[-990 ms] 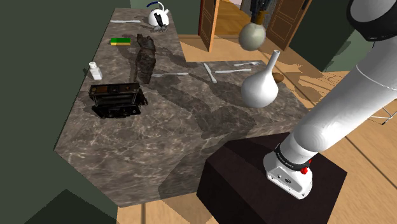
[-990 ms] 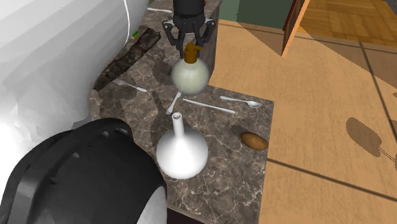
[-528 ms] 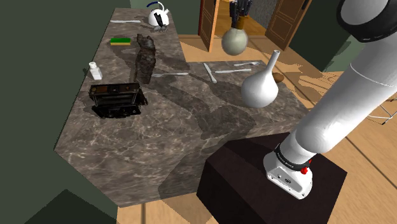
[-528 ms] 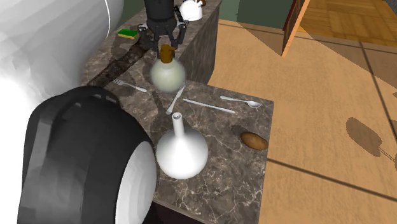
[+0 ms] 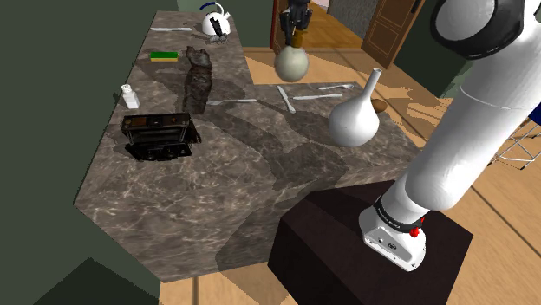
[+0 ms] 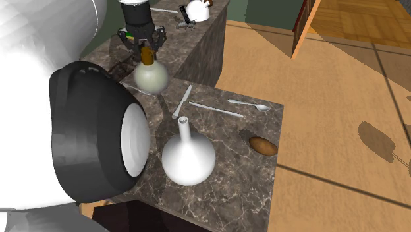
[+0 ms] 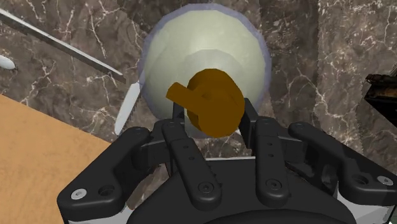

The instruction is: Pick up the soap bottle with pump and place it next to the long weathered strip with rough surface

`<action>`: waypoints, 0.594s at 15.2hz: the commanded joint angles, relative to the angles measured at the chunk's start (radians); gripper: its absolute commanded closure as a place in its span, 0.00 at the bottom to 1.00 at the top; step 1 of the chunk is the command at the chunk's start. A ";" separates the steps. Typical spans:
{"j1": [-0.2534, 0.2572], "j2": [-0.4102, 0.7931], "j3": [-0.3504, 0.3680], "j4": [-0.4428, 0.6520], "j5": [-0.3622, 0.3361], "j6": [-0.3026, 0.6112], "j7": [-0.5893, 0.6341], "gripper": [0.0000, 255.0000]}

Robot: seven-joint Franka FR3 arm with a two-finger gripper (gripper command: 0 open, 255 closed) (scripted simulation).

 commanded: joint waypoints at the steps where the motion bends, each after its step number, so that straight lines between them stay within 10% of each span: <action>1: 0.019 0.038 0.016 0.028 0.006 0.011 0.036 1.00; 9: 0.088 0.245 0.066 0.243 0.029 0.007 0.161 1.00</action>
